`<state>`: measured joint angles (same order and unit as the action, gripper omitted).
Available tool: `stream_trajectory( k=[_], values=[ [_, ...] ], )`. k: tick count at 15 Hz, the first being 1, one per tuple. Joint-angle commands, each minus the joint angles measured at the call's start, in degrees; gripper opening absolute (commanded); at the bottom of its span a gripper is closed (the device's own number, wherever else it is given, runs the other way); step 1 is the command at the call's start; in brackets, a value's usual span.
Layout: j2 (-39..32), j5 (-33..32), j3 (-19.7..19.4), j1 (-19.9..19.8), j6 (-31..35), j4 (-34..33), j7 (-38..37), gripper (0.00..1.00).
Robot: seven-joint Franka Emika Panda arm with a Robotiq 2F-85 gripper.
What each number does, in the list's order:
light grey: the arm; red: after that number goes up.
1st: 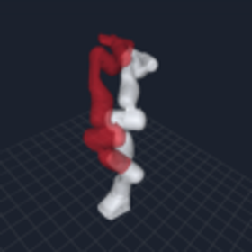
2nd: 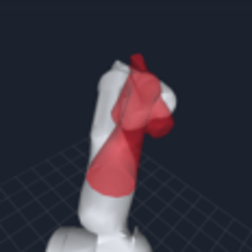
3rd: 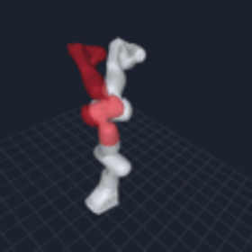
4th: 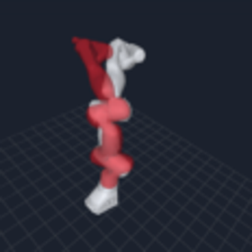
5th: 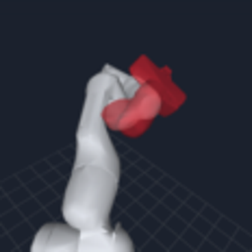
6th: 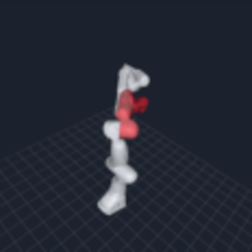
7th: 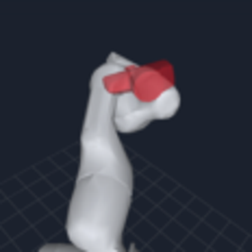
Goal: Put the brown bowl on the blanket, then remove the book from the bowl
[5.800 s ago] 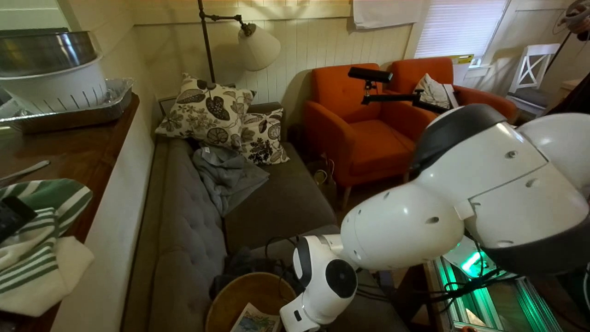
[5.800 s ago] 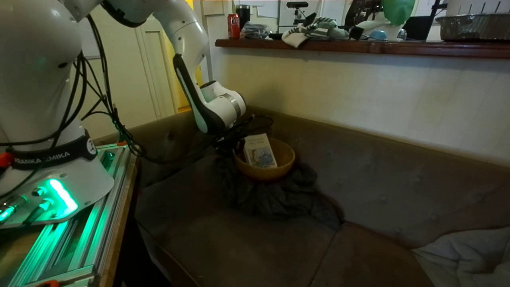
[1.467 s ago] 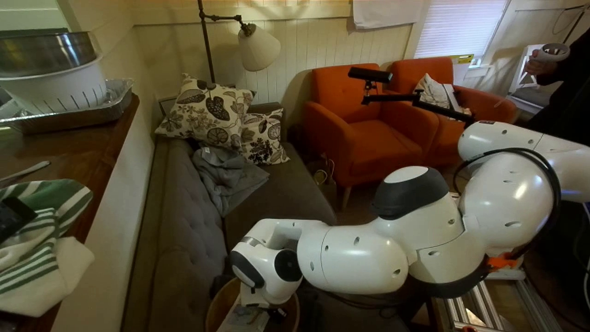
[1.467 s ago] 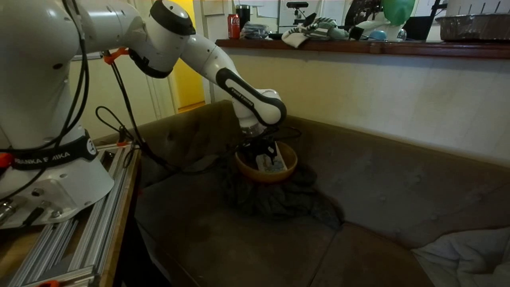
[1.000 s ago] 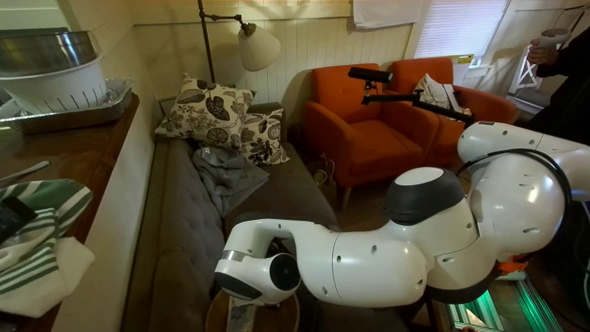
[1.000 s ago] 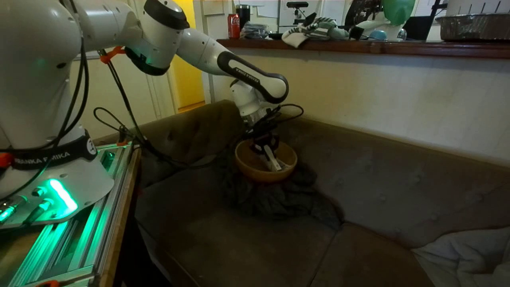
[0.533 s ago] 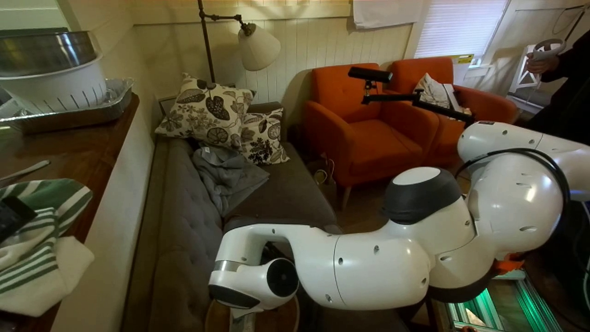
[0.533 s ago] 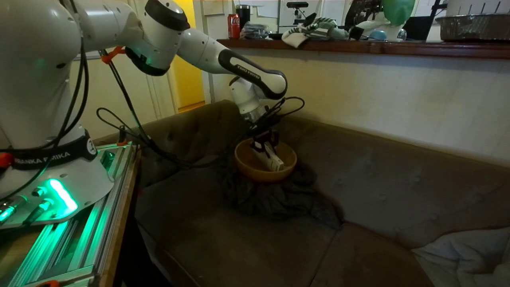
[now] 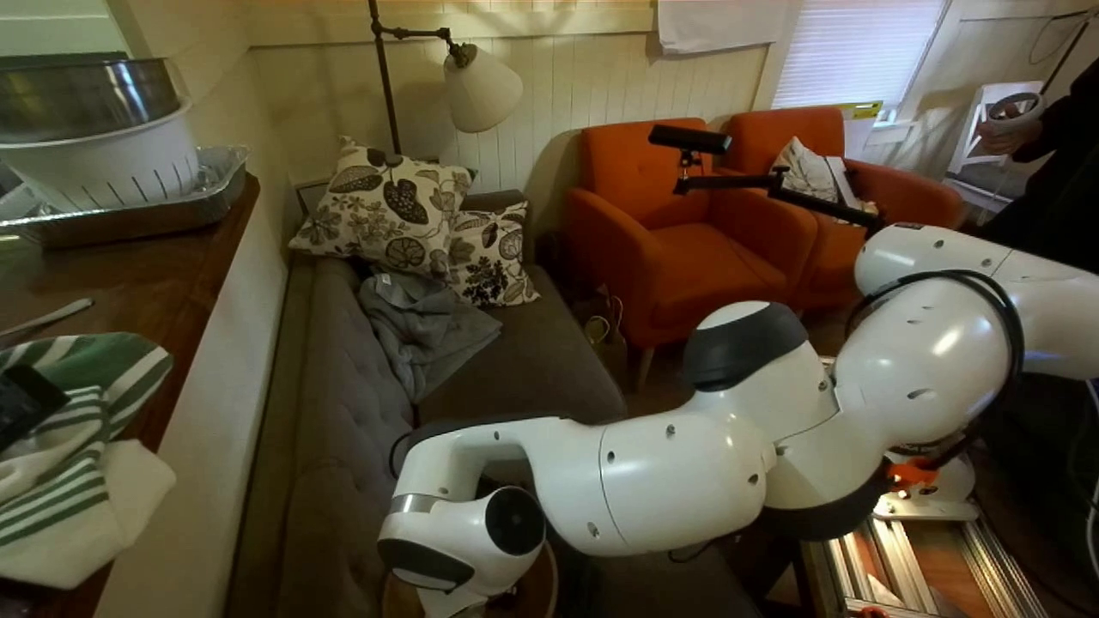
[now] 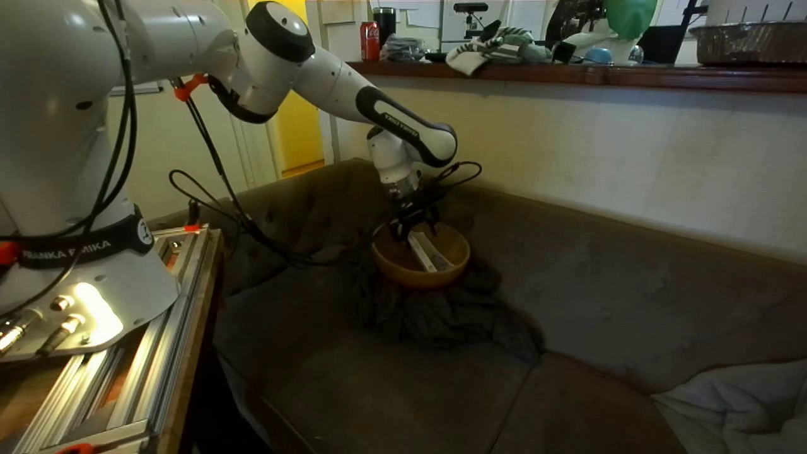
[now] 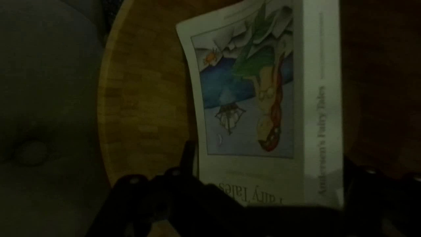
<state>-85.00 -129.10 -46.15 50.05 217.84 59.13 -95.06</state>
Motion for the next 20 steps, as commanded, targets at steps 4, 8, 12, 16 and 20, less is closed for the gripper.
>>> stream_trajectory(
  k=[4, 8, 12, 16, 20],
  values=[
    [-0.18, -3.71, 7.07, -6.41, 1.01, -5.94, 5.5, 0.64],
    [-0.28, -3.53, 8.11, -7.38, 1.28, -5.91, 5.45, 0.35],
    [-0.28, -3.94, 8.32, -7.8, 2.59, -6.05, 4.97, 0.07],
    [-0.31, -4.33, 8.0, -7.93, 4.34, -6.85, 4.76, 0.06],
    [-0.28, -4.3, 6.29, -5.56, 4.28, -6.64, 4.75, 0.06]
  ],
)
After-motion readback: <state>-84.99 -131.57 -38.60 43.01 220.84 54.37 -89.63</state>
